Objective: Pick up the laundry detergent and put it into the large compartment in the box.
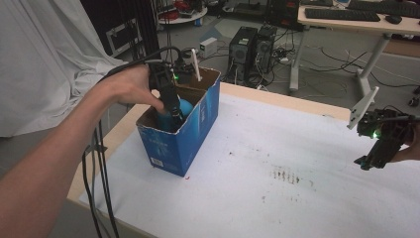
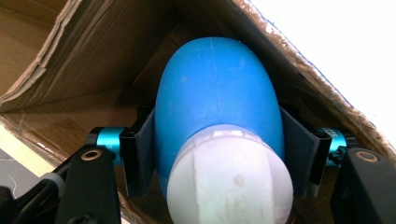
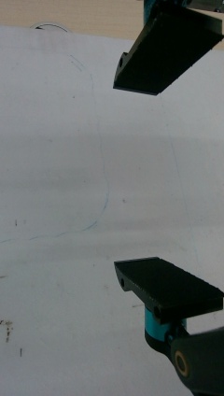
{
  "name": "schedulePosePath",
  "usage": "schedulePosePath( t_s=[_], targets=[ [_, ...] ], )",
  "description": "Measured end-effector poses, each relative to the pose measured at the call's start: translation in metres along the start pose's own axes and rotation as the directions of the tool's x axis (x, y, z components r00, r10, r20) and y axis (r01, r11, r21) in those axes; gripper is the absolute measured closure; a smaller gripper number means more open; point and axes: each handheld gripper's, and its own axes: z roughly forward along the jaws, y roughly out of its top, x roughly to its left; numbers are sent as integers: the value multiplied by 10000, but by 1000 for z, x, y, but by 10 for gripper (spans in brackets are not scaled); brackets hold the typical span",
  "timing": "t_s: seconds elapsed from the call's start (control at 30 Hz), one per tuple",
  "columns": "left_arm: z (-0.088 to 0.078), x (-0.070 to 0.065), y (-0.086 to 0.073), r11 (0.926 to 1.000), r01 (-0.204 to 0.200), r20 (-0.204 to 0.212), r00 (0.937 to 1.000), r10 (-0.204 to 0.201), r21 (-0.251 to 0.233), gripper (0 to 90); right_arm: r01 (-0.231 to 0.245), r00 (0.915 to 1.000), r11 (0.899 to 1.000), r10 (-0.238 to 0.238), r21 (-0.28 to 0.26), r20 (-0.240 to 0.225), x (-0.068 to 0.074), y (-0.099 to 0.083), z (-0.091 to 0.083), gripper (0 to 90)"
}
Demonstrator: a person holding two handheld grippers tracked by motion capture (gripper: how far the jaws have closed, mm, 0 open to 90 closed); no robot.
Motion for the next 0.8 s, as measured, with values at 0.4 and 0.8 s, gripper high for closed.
schedulePosePath(
  t_s=[0.4, 0.8],
  targets=[
    [1, 1, 0, 10000, 60, 58, 10000, -61, 23, 316, -12, 10000, 10000, 12, 20, -18, 0, -1, 0, 105],
    [1, 5, -1, 9999, 118, 73, 9999, -118, 13, 315, -20, 10000, 10000, 20, 36, -34, 1, 0, -1, 105]
  ],
)
